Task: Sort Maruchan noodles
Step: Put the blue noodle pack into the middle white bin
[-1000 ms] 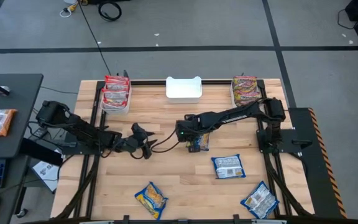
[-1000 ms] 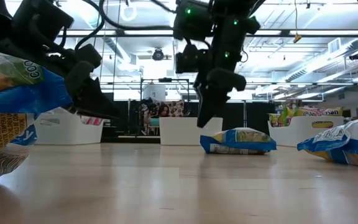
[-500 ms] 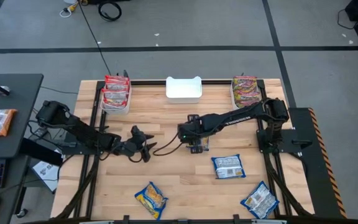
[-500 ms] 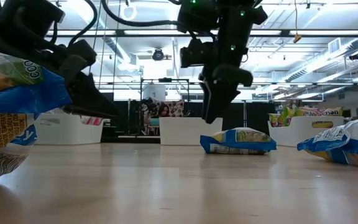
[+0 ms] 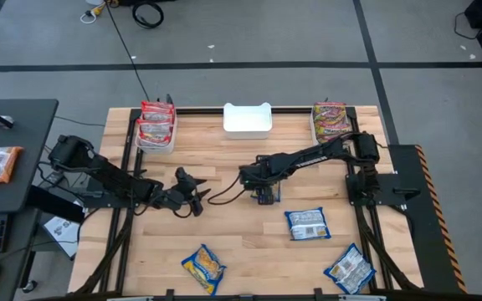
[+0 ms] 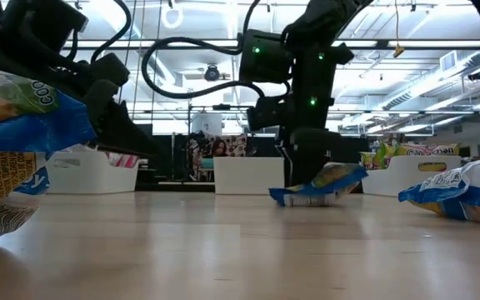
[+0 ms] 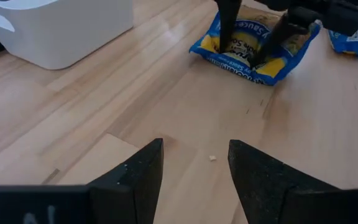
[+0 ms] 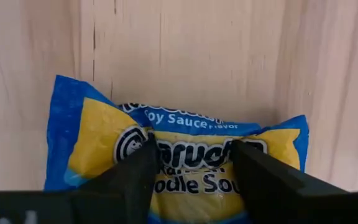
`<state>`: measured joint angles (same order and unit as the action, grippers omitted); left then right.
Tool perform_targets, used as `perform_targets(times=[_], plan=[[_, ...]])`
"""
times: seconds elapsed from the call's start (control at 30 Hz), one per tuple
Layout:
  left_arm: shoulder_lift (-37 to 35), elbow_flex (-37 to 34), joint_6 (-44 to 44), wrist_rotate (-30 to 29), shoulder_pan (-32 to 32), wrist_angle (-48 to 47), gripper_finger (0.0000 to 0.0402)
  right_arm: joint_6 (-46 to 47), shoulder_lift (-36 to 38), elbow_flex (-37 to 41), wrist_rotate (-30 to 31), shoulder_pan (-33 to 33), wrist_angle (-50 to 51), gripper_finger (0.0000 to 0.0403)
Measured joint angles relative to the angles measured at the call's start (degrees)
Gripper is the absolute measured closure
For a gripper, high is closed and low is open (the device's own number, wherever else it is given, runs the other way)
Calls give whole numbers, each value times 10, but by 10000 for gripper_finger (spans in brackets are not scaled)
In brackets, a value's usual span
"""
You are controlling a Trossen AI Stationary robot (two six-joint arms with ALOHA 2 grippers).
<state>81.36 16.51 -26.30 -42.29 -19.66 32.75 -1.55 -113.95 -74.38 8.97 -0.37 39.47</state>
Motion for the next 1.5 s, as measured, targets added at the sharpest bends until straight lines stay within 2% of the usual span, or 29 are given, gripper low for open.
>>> perform_targets(times=[0.13,0.3,0.37,0.5,0.63,0.77,0.93,1.07,1.13,1.33,1.5], plan=[[0,0,1,-3,6,1,214,-14,-7,1,3,-4,-10,239],[0,0,1,-3,17,0,214,-36,-8,0,4,-6,-18,357],[0,0,4,-3,21,-1,214,-51,-8,-5,4,-6,-16,384],[0,0,15,-1,23,-1,214,-80,15,-8,3,-8,-40,384],[0,0,16,-1,22,-1,214,-120,87,-9,2,-30,-117,384],[0,0,16,-1,22,-6,214,-150,154,28,1,-76,-248,385],[0,0,16,0,22,-7,214,-185,205,93,-25,-158,-484,385],[0,0,16,0,22,-7,214,-190,178,115,-104,-235,-610,385],[0,0,16,0,22,-5,214,-190,149,108,-142,-268,-640,385],[0,0,15,1,22,-4,214,-190,40,51,-219,-332,-626,385],[0,0,15,1,22,-4,214,-190,-13,3,-250,-358,-629,385]])
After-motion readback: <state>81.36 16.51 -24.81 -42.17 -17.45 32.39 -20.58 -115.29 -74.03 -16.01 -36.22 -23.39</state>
